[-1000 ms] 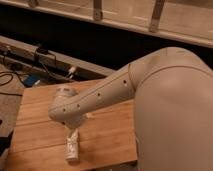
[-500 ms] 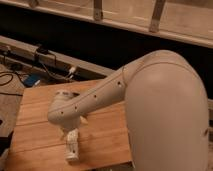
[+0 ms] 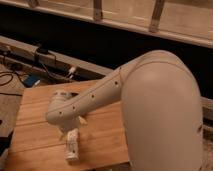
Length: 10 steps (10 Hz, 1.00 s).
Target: Place the bottle in the ceramic bowl
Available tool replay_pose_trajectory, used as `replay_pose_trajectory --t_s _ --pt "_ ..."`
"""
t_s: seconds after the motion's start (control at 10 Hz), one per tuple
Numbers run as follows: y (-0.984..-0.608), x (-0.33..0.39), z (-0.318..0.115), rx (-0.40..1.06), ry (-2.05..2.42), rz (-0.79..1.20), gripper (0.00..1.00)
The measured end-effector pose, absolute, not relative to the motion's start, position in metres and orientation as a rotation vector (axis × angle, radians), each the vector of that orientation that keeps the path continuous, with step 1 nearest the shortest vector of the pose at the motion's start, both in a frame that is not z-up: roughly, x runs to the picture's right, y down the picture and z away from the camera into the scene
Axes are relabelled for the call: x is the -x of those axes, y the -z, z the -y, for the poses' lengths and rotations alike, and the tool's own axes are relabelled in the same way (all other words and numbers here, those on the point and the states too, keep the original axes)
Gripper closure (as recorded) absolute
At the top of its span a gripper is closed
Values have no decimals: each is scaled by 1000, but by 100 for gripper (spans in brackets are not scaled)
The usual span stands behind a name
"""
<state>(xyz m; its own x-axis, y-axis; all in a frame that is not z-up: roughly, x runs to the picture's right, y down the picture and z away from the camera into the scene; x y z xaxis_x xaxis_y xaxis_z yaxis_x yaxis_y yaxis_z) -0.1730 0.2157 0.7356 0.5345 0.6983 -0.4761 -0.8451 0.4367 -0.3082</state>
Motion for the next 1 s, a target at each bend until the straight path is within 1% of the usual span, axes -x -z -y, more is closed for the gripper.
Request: replay_pose_trajectory --t_s 0.2,0.6,1.0 --pt "-752 184 -227 566 -942 -319 20" --pt "-770 171 -230 566 -965 -369 20" --pt "-801 165 -255 630 -971 -416 20"
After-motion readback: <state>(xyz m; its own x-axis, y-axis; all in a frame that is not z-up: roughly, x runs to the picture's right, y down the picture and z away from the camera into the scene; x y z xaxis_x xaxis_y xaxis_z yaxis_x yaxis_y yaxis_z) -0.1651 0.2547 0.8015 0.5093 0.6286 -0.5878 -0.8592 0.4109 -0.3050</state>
